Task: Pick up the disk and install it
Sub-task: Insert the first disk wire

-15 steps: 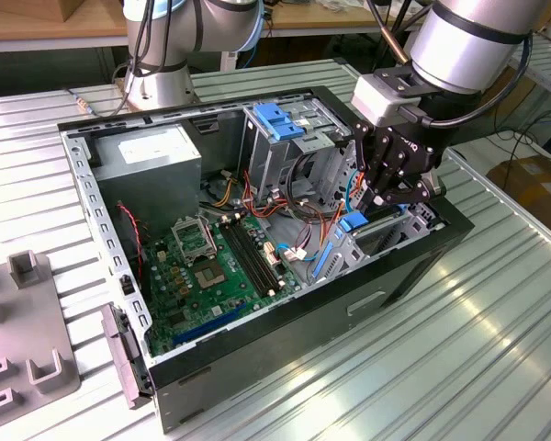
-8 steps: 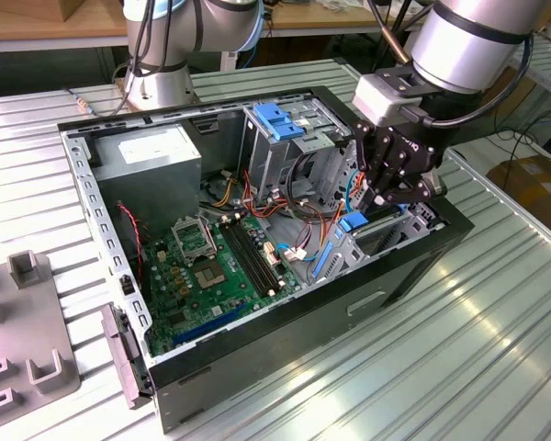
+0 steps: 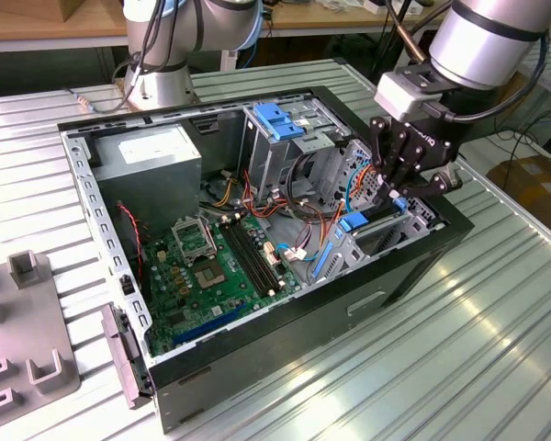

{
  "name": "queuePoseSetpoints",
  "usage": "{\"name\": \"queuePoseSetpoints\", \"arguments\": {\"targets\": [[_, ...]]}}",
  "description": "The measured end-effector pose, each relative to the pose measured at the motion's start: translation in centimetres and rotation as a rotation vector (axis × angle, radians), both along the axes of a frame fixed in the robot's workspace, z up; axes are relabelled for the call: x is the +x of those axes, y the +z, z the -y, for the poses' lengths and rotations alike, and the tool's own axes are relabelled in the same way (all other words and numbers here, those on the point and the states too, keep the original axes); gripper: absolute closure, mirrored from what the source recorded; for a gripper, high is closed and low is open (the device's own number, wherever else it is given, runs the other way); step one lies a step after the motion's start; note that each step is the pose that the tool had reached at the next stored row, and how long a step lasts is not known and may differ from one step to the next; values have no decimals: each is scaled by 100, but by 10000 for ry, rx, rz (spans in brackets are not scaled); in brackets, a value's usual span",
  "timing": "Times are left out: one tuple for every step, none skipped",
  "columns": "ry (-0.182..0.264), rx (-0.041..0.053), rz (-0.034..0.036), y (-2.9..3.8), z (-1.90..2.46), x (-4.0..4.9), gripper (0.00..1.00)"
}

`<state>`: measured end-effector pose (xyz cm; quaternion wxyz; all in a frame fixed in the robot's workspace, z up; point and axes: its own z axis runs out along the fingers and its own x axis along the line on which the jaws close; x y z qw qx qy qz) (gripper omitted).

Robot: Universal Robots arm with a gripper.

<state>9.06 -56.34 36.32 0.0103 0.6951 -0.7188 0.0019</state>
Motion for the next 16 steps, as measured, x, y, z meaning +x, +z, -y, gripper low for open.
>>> {"name": "queuePoseSetpoints", "arguments": {"targets": [[6, -3, 1, 1, 0, 22, 89], [10, -4, 0, 3, 0, 41, 89], [17, -5, 0, 4, 0, 64, 89], [21, -5, 0, 6, 0, 79, 89], [25, -3, 8, 8, 0, 117, 89], [24, -4, 26, 11, 0, 153, 89], [25, -6, 47, 18, -1, 187, 89], [24, -11, 58, 26, -1, 205, 89], [24, -36, 69, 36, -3, 223, 89], [24, -52, 74, 40, -6, 233, 89], [23, -76, 82, 45, -11, 244, 89], [19, -112, 91, 53, -15, 253, 89], [17, -151, 97, 60, -21, 260, 89], [16, -205, 101, 69, -30, 272, 89], [13, -272, 103, 78, -44, 281, 89], [-2, -375, 103, 91, -75, 297, 89]]}}
